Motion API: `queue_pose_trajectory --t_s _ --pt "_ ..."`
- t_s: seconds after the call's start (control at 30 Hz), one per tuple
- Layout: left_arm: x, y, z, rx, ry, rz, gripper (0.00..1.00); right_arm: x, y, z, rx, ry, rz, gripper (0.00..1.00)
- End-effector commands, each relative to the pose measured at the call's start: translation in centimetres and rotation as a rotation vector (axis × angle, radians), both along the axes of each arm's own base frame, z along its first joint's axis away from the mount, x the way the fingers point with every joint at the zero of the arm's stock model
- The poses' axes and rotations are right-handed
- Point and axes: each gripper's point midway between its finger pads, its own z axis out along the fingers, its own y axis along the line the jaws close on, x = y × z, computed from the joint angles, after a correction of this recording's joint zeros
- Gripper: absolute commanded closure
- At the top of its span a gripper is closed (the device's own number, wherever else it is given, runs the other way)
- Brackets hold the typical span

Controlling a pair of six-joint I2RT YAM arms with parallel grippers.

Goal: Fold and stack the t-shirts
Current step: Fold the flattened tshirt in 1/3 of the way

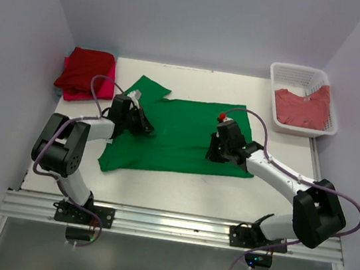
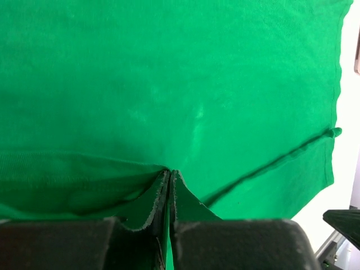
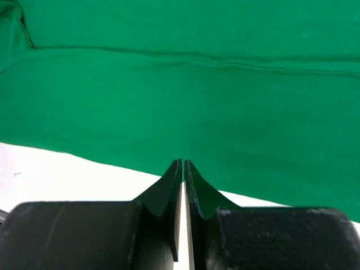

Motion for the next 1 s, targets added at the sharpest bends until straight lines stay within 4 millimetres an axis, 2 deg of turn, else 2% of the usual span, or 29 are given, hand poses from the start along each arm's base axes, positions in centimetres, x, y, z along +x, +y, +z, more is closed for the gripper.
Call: queue_pose_trajectory --t_s 0.0,0.03,0.07,0.13,0.17,0.2,0.23,0.27,0.3,0.33,0.37,0.43,0.47,0.6,0.7,0.77,0.83,0.97 --pt "2.4 -0.9 1.9 0.003 -0.133 -0.062 0.93 0.3 0.5 0.1 0.021 -0.017 0.003 0.9" --pt "2.6 -1.0 1.9 0.003 -0.148 -0.071 0.92 0.3 0.4 0.0 0.018 -0.017 0.002 0.9" --pt "3.0 -1.1 2.4 0.004 -0.182 -0.076 0.83 0.3 0.4 -0.1 0.018 -0.014 0.002 0.9" --pt "3.2 -0.9 3.0 0.02 -0.244 -0.09 0.74 0.3 0.4 -0.4 0.018 -0.01 0.004 0.88" --pt "3.7 -0.9 4.0 0.022 -0.304 -0.087 0.6 0.3 0.4 -0.6 0.015 -0.008 0.003 0.88" --pt "3.3 -0.7 3.9 0.035 -0.328 -0.093 0.54 0.3 0.5 -0.7 0.016 -0.007 0.004 0.87" --pt "3.4 -0.6 5.2 0.032 -0.385 -0.093 0.47 0.3 0.4 -0.9 0.014 -0.005 0.002 0.86" --pt "3.6 -0.6 6.6 0.026 -0.454 -0.089 0.36 0.2 0.5 -1.1 0.012 0.001 0.005 0.86" --pt "3.2 -0.2 6.4 0.036 -0.463 -0.076 0.32 0.3 0.4 -1.1 0.01 0.002 0.003 0.85" --pt "3.2 0.0 7.6 0.044 -0.506 -0.066 0.29 0.2 0.4 -1.3 0.008 0.006 0.004 0.85" --pt "3.2 0.4 7.9 0.055 -0.513 -0.046 0.22 0.2 0.4 -1.4 0.007 0.007 0.004 0.85" --pt "3.6 1.0 8.0 0.076 -0.508 -0.011 0.2 0.3 0.5 -1.3 0.008 0.004 0.007 0.84" --pt "3.4 1.2 7.4 0.088 -0.47 -0.005 0.2 0.4 0.4 -1.3 0.005 0.002 0.005 0.84" --pt "2.6 0.3 7.5 0.034 -0.438 -0.029 0.18 0.3 0.5 -1.3 0.004 0.003 0.009 0.84" --pt "1.7 0.0 6.4 0.012 -0.371 -0.031 0.24 0.4 0.5 -1.3 0.004 0.003 0.008 0.84" --pt "1.2 0.0 5.0 0.015 -0.299 -0.037 0.57 0.4 0.5 -1.4 0.005 0.002 0.008 0.85" --pt "0.5 -0.5 4.4 -0.013 -0.246 -0.045 1.0 0.4 0.4 -1.5 -0.001 0.005 0.004 0.86" --pt "-0.9 -1.2 4.2 -0.037 -0.217 -0.067 1.0 0.3 0.3 -1.7 -0.005 0.01 0.001 0.88"
